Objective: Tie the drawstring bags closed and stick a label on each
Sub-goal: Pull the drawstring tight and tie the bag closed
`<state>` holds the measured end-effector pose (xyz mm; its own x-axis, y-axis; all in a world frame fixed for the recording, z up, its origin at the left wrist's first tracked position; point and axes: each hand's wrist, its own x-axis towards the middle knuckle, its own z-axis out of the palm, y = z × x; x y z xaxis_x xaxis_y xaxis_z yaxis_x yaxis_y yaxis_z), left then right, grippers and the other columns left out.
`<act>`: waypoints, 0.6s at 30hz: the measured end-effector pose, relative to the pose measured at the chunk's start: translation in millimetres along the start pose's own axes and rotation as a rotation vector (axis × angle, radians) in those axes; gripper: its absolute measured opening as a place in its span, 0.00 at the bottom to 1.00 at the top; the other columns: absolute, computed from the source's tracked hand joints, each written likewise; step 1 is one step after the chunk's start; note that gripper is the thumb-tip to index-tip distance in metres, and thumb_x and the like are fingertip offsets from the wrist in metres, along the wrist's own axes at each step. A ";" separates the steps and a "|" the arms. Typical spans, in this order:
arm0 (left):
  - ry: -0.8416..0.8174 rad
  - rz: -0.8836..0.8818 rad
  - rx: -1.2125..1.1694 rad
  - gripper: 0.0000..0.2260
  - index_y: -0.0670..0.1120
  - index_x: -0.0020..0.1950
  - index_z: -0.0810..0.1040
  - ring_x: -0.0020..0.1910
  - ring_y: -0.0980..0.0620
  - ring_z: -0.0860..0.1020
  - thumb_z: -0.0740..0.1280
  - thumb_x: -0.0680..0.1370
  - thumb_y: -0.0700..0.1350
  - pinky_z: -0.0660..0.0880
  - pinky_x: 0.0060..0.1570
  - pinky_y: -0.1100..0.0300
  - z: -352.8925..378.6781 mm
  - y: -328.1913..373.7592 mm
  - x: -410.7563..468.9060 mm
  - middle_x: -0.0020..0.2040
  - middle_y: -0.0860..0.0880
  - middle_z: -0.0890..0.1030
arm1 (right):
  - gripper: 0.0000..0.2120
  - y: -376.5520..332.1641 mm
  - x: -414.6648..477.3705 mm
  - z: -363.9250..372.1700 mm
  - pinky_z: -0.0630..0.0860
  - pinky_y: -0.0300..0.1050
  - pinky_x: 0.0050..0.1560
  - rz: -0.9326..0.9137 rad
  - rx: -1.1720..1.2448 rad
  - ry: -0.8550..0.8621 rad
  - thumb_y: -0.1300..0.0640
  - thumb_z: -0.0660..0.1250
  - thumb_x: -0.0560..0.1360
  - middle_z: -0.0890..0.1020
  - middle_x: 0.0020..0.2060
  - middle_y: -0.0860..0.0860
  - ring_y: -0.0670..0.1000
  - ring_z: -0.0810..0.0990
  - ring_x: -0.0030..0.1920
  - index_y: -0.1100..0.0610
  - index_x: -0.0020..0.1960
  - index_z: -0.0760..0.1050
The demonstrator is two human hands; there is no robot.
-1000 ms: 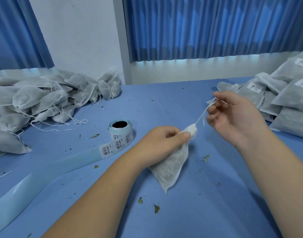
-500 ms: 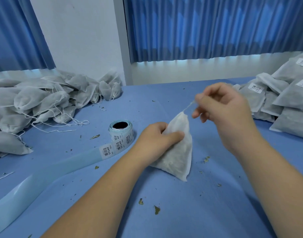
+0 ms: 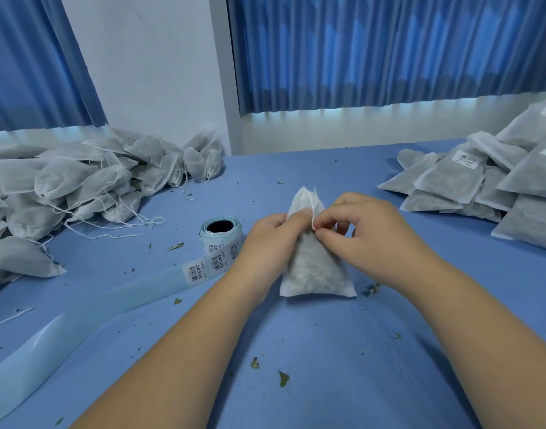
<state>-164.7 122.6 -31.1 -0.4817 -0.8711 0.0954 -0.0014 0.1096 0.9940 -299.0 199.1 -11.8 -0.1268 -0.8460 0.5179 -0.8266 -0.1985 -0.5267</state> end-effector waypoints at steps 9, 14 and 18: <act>-0.036 -0.011 0.041 0.16 0.37 0.45 0.79 0.39 0.49 0.74 0.68 0.71 0.51 0.69 0.44 0.51 -0.8 3.5 -3.0 0.38 0.43 0.74 | 0.13 4.2 -0.6 1.4 0.67 0.31 0.38 0.005 0.054 -0.027 0.64 0.67 0.72 0.77 0.42 0.45 0.42 0.75 0.39 0.47 0.45 0.85; 0.068 0.004 0.158 0.07 0.44 0.39 0.74 0.34 0.51 0.69 0.66 0.76 0.43 0.65 0.37 0.56 -8.9 5.9 -7.9 0.34 0.45 0.70 | 0.16 -0.3 -1.5 5.8 0.67 0.28 0.39 0.002 0.160 -0.023 0.66 0.67 0.72 0.77 0.42 0.45 0.39 0.73 0.37 0.46 0.45 0.85; 0.123 0.037 0.267 0.12 0.46 0.34 0.70 0.30 0.51 0.66 0.65 0.76 0.43 0.62 0.30 0.59 -24.8 9.7 -24.5 0.31 0.48 0.67 | 0.16 -13.0 -5.7 13.6 0.67 0.30 0.38 -0.028 0.268 -0.063 0.66 0.68 0.73 0.77 0.42 0.45 0.40 0.73 0.37 0.46 0.44 0.85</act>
<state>-131.1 133.1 -22.5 -0.3756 -0.9140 0.1534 -0.2245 0.2504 0.9418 -280.1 199.8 -17.0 -0.0647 -0.8657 0.4963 -0.6537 -0.3390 -0.6766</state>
